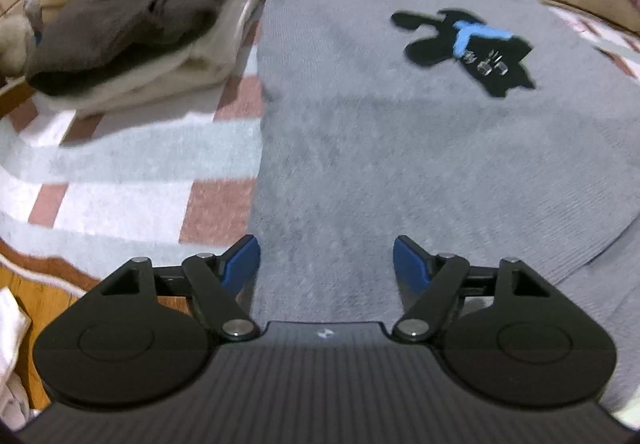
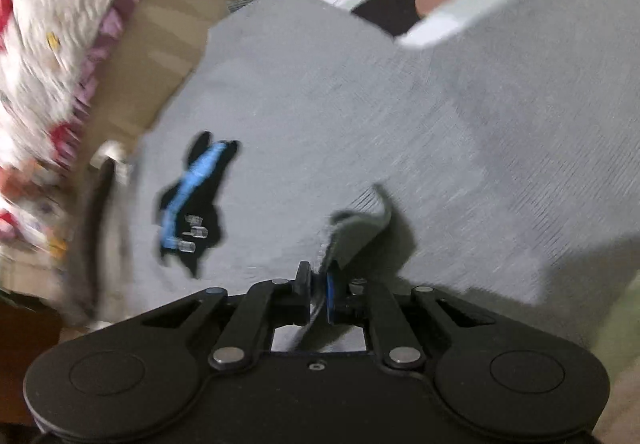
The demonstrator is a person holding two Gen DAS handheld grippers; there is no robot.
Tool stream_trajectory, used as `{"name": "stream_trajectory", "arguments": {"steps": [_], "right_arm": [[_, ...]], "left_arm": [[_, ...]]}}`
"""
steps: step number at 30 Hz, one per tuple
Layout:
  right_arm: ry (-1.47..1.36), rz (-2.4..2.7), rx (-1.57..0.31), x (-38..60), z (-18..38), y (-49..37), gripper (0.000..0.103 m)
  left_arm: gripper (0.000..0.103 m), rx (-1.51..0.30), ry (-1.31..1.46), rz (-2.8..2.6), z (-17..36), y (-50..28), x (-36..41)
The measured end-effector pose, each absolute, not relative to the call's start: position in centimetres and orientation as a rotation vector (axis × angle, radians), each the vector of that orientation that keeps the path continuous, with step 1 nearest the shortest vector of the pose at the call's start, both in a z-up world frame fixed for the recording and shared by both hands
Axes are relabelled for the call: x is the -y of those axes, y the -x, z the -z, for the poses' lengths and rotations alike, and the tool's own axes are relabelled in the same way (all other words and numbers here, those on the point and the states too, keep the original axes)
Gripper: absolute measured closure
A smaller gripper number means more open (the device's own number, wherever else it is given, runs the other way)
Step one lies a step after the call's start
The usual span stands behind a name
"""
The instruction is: Fold clothes
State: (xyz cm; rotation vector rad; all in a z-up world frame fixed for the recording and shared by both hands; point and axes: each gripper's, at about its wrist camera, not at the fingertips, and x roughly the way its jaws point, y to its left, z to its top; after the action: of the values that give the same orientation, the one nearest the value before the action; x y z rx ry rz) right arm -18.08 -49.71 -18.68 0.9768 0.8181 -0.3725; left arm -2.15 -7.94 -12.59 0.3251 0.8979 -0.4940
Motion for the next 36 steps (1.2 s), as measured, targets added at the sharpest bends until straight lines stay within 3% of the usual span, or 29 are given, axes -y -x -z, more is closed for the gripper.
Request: {"name": "stream_trajectory", "arguments": {"steps": [1, 3, 4, 10, 19, 30, 36], "right_arm": [[-0.928, 0.412, -0.813, 49.6, 18.0, 18.2, 0.084], [-0.864, 0.475, -0.789, 49.9, 16.8, 18.6, 0.054], [-0.885, 0.483, -0.758, 50.7, 16.3, 19.3, 0.052], [-1.215, 0.233, -0.677, 57.5, 15.3, 23.4, 0.051], [-0.996, 0.567, -0.749, 70.3, 16.2, 32.5, 0.047], [-0.819, 0.887, -0.776, 78.0, 21.4, 37.5, 0.046], [-0.797, 0.971, -0.663, 78.8, 23.2, 37.0, 0.037]], "left_arm": [[0.03, -0.882, -0.329, 0.51, 12.0, 2.3, 8.2], [0.03, -0.849, -0.335, 0.542, 10.8, 2.6, 8.8], [0.03, -0.833, -0.34, 0.562, 10.1, 2.8, 9.3], [0.031, -0.81, -0.336, 0.788, 7.0, 3.4, 16.4], [0.034, -0.921, -0.29, 0.974, 6.7, 3.7, 30.3], [0.034, -0.978, -0.318, 0.831, 8.9, 2.6, 28.8], [0.034, -0.999, -0.249, 0.746, 9.2, 0.9, 26.4]]}}
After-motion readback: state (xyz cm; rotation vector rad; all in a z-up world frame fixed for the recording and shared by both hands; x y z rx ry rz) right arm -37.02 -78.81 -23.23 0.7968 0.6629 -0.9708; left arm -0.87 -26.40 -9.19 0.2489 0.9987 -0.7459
